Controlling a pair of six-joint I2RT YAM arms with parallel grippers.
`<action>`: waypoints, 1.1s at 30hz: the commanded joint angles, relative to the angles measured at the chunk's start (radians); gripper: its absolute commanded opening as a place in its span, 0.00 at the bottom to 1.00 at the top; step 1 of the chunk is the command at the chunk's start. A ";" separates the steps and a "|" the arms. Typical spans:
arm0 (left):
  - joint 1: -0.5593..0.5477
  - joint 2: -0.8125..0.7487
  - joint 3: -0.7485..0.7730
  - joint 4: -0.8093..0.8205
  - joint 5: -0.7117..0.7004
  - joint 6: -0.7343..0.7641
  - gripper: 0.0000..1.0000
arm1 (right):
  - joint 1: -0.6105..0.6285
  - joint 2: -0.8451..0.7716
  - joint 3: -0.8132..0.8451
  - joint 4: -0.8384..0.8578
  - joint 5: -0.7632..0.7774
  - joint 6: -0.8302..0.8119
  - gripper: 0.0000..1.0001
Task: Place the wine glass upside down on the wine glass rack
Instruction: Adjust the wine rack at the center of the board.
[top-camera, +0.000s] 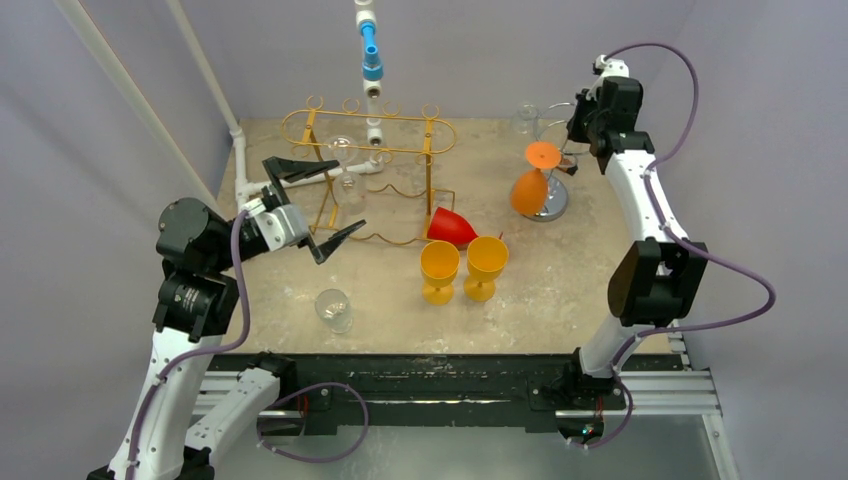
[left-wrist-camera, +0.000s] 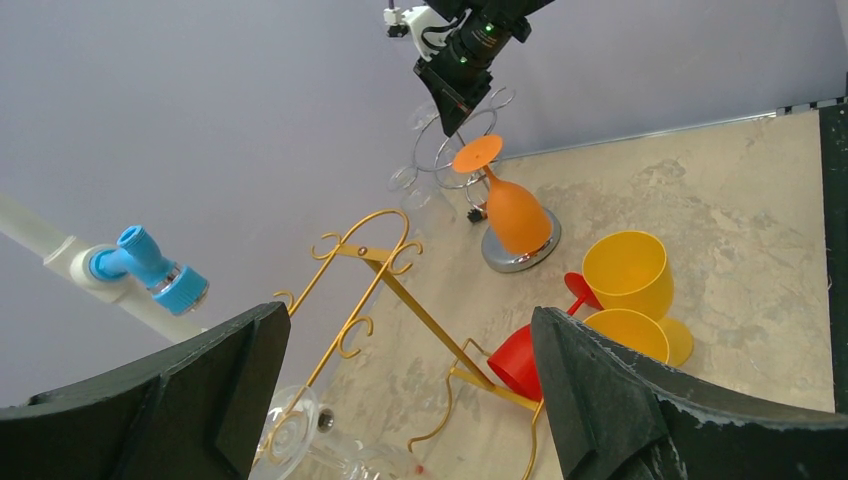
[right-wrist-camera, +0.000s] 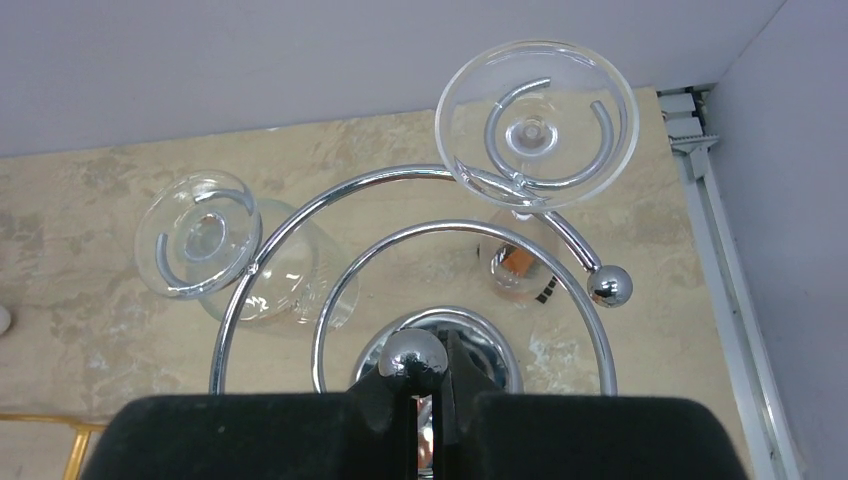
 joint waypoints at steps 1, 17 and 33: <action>-0.002 -0.011 0.015 0.027 -0.008 -0.029 1.00 | 0.025 -0.043 -0.010 0.056 0.069 0.133 0.00; -0.002 -0.044 -0.025 0.031 -0.007 -0.044 1.00 | 0.199 0.005 0.090 0.038 0.541 0.399 0.00; -0.002 -0.058 -0.045 0.039 -0.010 -0.046 1.00 | 0.226 0.076 0.176 -0.003 0.424 0.282 0.44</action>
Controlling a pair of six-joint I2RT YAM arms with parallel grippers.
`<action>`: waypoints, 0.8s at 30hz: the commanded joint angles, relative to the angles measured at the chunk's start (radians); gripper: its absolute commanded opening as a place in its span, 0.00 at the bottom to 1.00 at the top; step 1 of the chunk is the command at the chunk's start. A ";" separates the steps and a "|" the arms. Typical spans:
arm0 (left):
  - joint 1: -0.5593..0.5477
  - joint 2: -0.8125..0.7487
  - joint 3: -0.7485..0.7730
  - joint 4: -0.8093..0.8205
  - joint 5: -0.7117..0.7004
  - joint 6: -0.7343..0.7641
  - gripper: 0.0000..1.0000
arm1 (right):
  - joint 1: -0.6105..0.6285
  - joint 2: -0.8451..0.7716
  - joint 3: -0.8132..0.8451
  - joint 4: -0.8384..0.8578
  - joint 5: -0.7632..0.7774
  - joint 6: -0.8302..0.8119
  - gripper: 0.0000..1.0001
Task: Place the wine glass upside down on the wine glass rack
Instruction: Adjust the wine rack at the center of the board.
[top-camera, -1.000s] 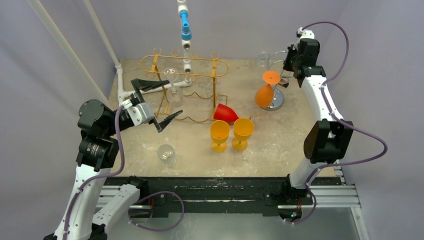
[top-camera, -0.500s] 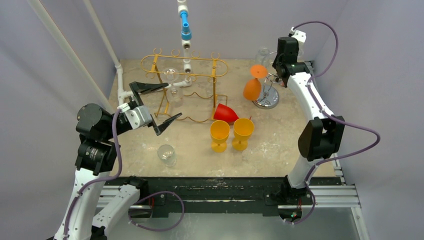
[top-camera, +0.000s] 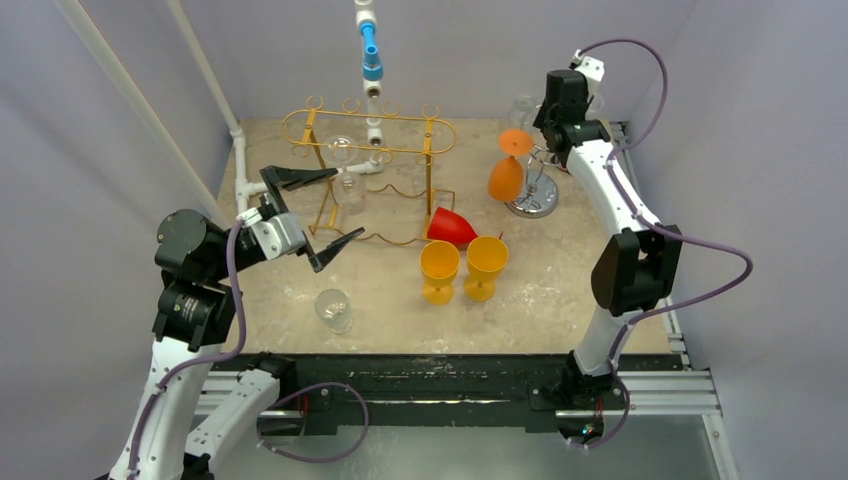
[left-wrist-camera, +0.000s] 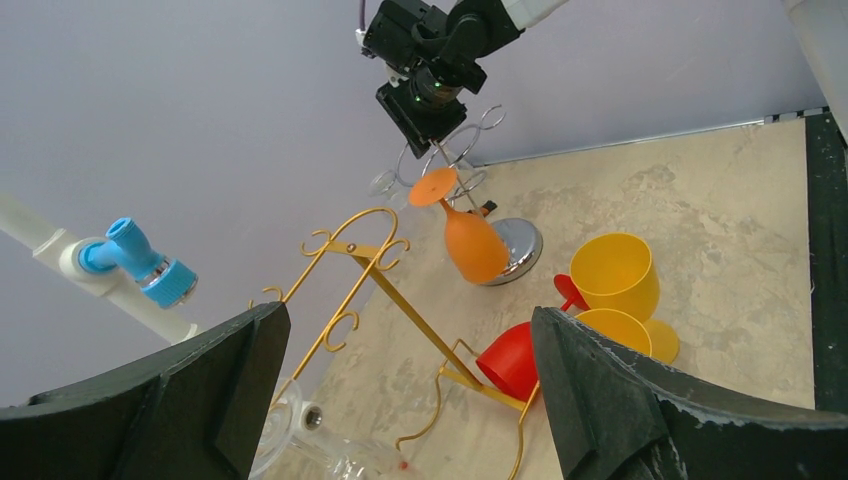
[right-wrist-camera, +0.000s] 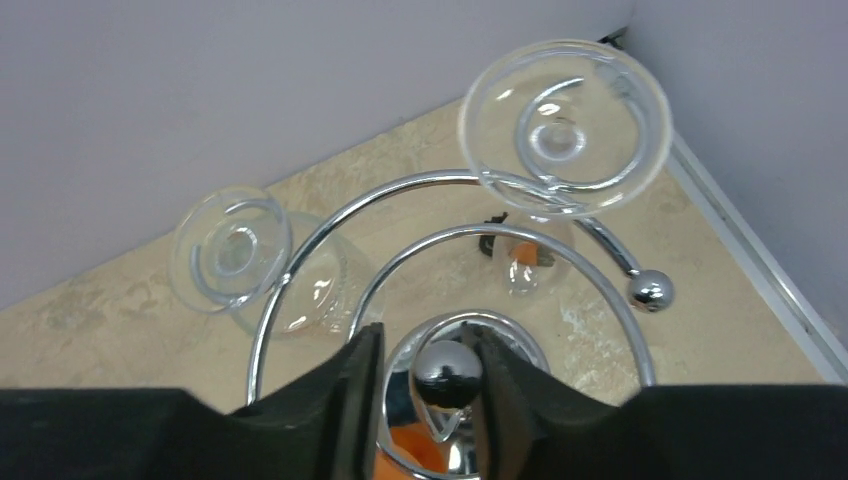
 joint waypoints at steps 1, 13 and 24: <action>-0.002 -0.010 -0.001 0.024 -0.010 -0.018 1.00 | 0.006 -0.022 0.064 0.043 -0.143 -0.035 0.51; -0.002 -0.003 0.012 0.025 -0.001 -0.009 1.00 | -0.141 -0.199 -0.071 0.039 -0.495 -0.212 0.81; -0.002 0.013 0.035 0.019 -0.005 -0.018 1.00 | -0.203 -0.136 -0.045 0.020 -0.732 -0.305 0.69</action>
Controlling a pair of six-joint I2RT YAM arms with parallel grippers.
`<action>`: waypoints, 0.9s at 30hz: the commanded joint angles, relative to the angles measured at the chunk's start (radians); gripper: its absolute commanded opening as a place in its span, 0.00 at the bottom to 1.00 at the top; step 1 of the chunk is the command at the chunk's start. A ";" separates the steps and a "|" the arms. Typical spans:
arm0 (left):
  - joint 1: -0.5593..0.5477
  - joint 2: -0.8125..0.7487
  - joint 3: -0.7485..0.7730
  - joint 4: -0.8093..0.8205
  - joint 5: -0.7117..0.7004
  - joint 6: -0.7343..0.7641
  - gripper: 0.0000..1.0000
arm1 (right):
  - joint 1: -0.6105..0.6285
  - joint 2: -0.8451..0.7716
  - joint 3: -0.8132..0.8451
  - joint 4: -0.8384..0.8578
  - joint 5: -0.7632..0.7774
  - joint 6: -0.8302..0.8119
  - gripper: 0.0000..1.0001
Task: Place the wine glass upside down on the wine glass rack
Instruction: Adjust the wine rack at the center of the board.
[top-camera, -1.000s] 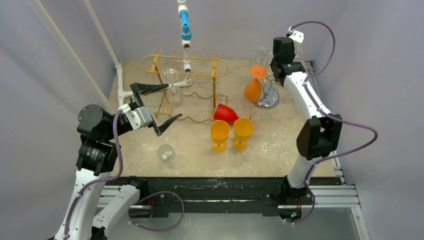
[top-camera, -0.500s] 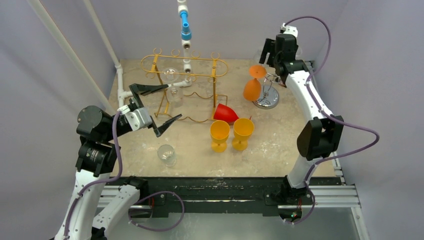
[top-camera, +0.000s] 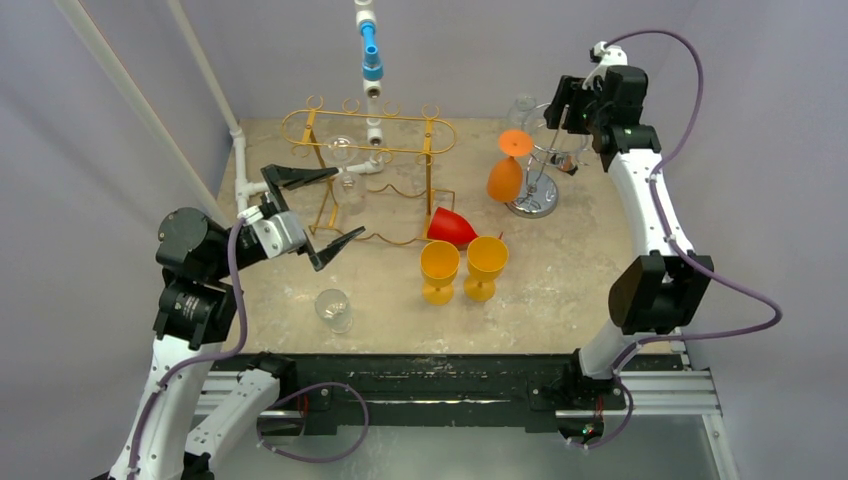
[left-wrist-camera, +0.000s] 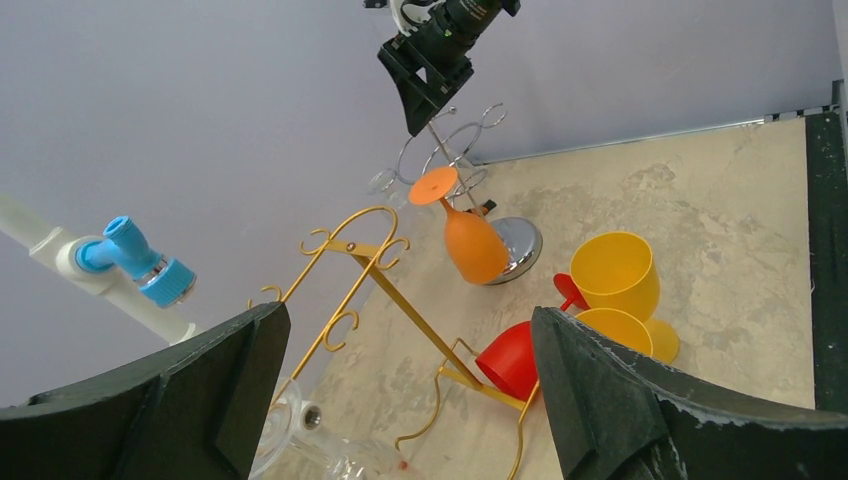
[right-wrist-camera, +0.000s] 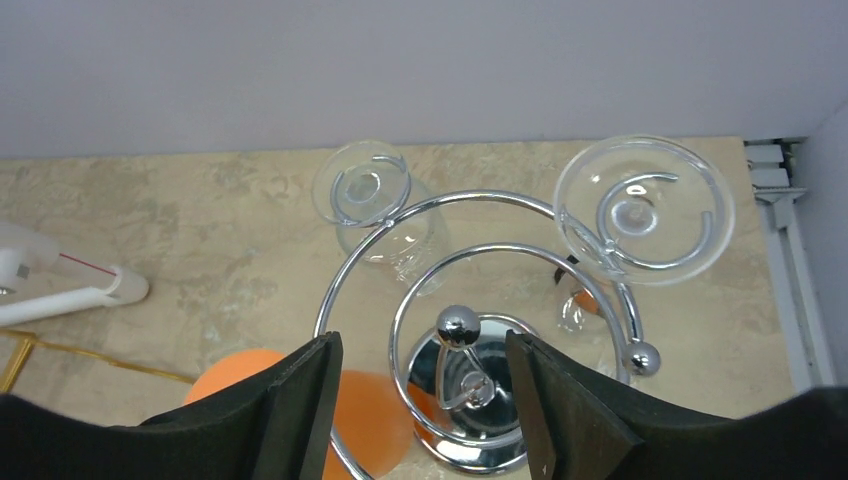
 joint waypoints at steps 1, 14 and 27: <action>-0.002 0.012 0.036 0.016 -0.005 -0.016 1.00 | -0.015 0.021 0.003 0.023 -0.091 -0.049 0.68; -0.002 0.014 0.034 0.008 -0.008 -0.007 1.00 | -0.022 0.085 0.008 0.046 -0.092 -0.044 0.55; -0.002 0.017 0.032 0.002 -0.015 0.001 1.00 | -0.023 0.102 -0.012 0.096 -0.045 -0.020 0.05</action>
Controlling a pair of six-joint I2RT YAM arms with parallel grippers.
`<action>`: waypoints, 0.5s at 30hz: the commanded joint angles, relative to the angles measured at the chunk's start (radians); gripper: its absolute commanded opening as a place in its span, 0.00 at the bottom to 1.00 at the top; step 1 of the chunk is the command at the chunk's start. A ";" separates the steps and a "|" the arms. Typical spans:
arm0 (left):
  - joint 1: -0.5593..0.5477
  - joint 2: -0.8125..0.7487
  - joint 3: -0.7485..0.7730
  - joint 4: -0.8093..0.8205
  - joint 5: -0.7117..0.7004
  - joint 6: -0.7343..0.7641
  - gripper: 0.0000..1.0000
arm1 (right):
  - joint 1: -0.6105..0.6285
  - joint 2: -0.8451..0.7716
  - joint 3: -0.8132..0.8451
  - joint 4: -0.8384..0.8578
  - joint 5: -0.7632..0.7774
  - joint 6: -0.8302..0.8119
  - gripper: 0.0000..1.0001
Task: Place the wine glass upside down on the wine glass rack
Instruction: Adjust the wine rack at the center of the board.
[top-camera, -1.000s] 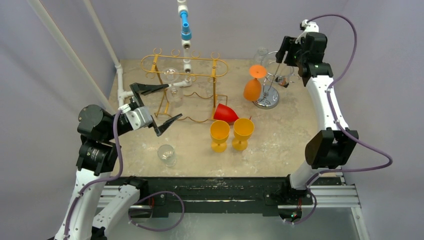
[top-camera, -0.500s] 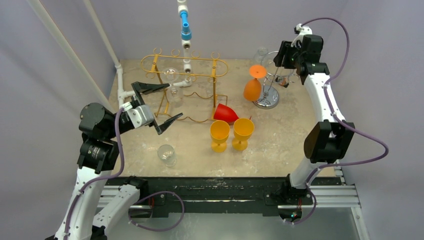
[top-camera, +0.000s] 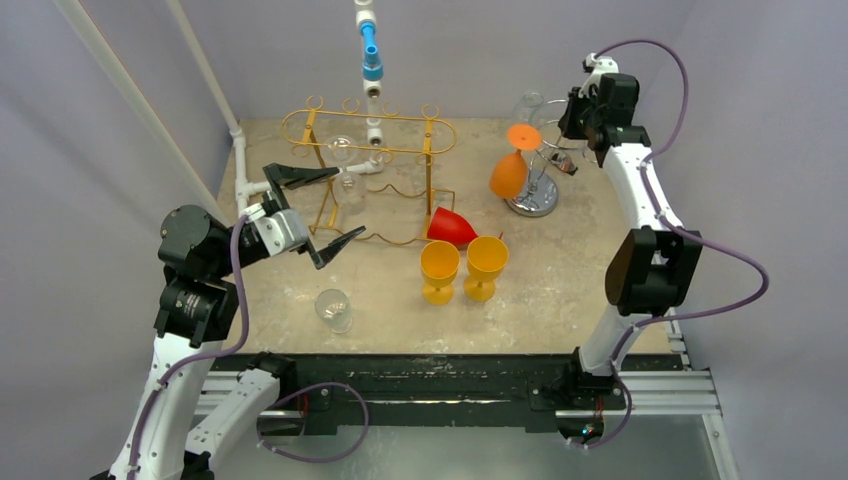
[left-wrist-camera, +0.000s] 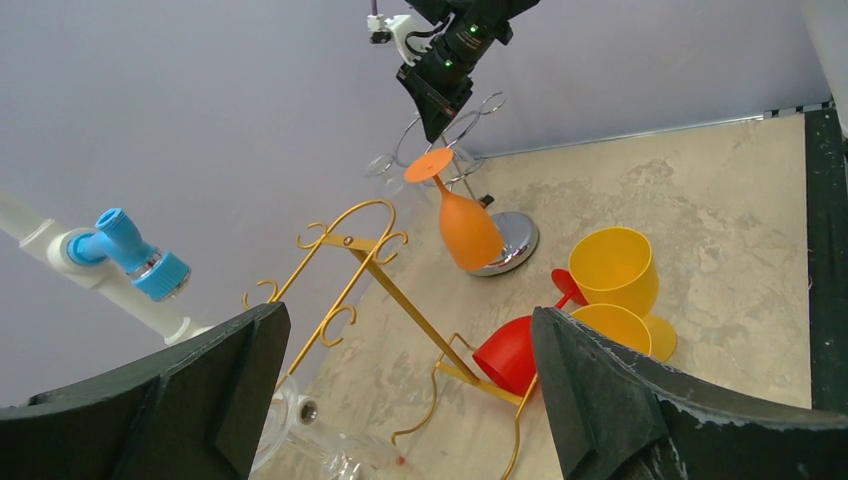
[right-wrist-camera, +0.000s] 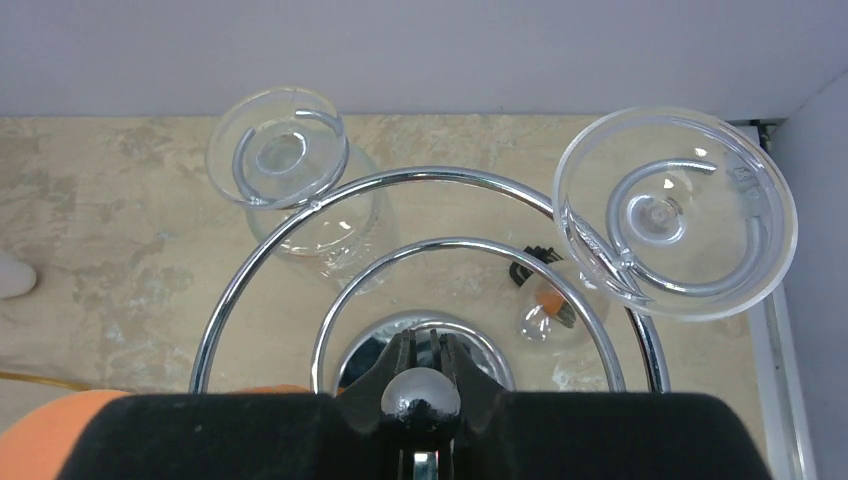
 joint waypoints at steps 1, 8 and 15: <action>-0.002 0.007 0.029 0.015 -0.011 -0.005 1.00 | 0.002 -0.043 -0.025 0.070 -0.014 0.077 0.02; -0.002 0.003 0.028 0.021 -0.011 -0.012 1.00 | 0.030 -0.088 -0.080 0.133 0.073 0.145 0.00; -0.002 -0.008 0.019 0.018 -0.009 -0.015 1.00 | 0.160 -0.096 -0.068 0.147 0.316 0.180 0.00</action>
